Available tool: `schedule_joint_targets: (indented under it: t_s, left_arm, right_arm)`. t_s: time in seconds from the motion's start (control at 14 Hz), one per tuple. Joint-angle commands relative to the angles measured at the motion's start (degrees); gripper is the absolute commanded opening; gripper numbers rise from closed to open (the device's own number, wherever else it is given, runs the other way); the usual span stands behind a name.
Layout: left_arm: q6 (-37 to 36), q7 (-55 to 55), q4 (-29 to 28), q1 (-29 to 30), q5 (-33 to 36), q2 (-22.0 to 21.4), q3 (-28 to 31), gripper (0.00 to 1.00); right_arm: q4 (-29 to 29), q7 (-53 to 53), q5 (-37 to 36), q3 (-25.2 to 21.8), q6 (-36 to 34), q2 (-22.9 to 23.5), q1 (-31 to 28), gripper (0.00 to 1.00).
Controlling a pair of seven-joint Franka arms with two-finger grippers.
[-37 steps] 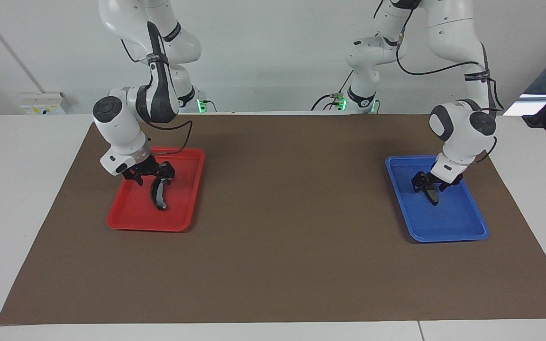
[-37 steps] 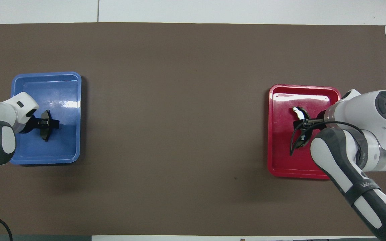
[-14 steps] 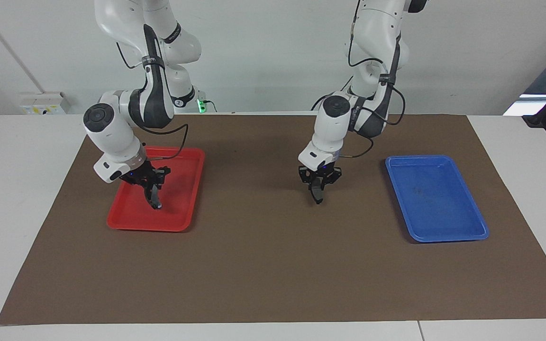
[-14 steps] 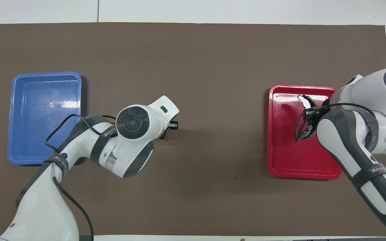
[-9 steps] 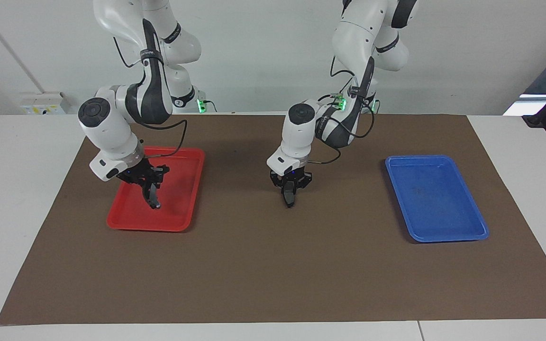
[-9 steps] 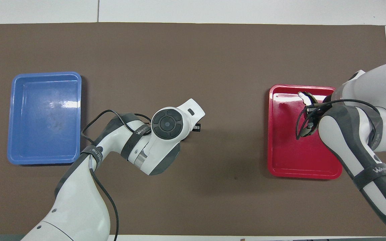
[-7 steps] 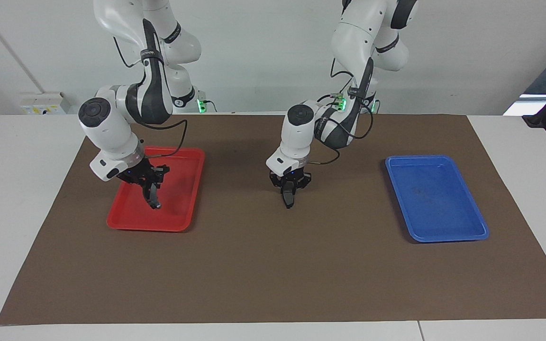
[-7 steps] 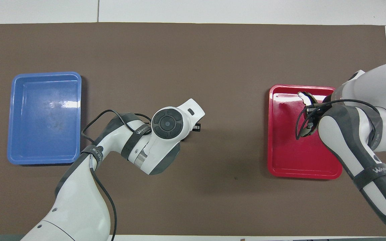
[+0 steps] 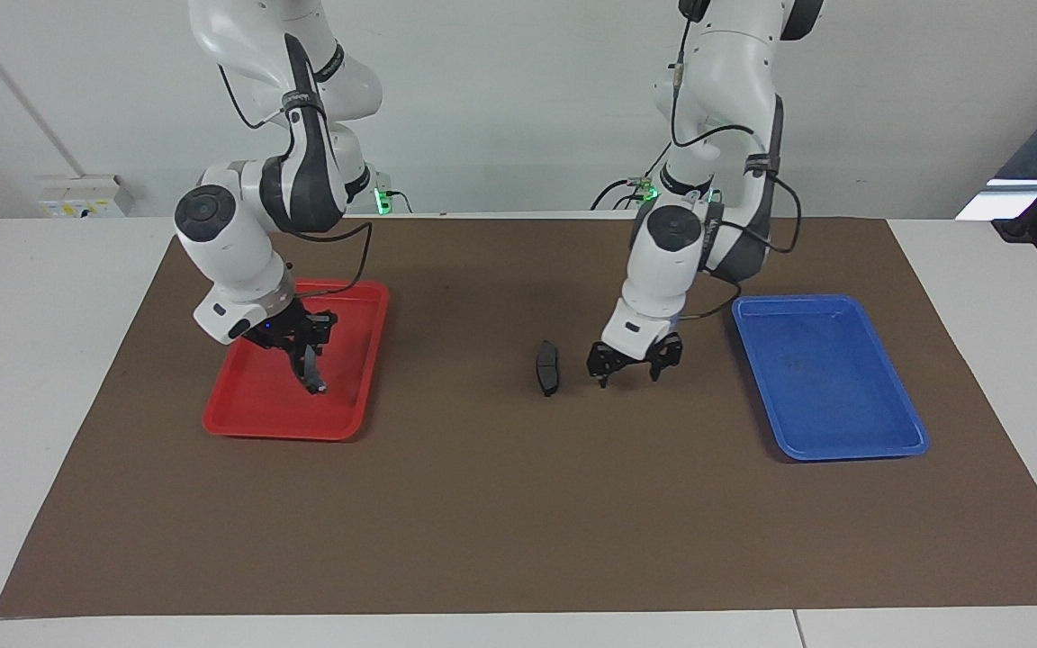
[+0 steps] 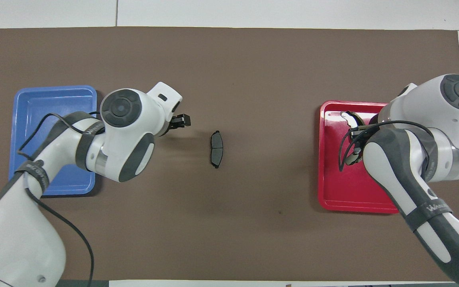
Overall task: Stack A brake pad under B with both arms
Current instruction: 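Withdraw the left gripper while the right gripper carries the silver pad inward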
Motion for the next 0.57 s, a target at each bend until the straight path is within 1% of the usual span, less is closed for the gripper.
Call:
schedule_joint_targets:
  t_s: [0.0,0.07,0.21,0.29,0.36,0.43,0.5]
  left_arm:
    - [-5.2,7.6,-2.2,7.5,0.0,-5.8,-0.8,0.99]
    - [-7.3,11.8,-2.1,10.1,0.0,-7.1,-0.8,0.99]
    - [-12.2,19.5,-1.8,15.2,0.0,-10.5,-0.7,0.99]
    - [-14.7,23.2,-1.4,17.7,0.0,-12.0,-0.7,0.99]
    - [-17.3,26.3,-0.7,19.4,0.0,-13.3,-0.6,0.99]
    - [-20.6,29.3,0.6,21.5,-0.1,-14.7,-0.3,0.99]
    - [-23.8,31.2,2.6,23.1,-0.5,-15.7,-0.2,0.99]
  right_arm:
    - [5.6,11.6,1.4,0.6,-3.3,1.4,8.7,0.00]
    - [7.3,15.4,1.8,0.6,-3.0,2.6,12.9,0.00]
    - [11.9,20.6,5.7,0.6,-1.7,6.1,17.8,0.00]
    - [15.9,22.1,6.3,0.6,-2.1,9.2,20.3,0.00]
    - [20.3,26.2,6.4,0.6,-2.2,13.1,23.3,0.00]
    - [25.2,31.8,6.2,0.6,-1.8,17.8,26.5,0.00]
    - [28.6,34.4,5.6,0.6,-1.6,21.2,28.5,0.00]
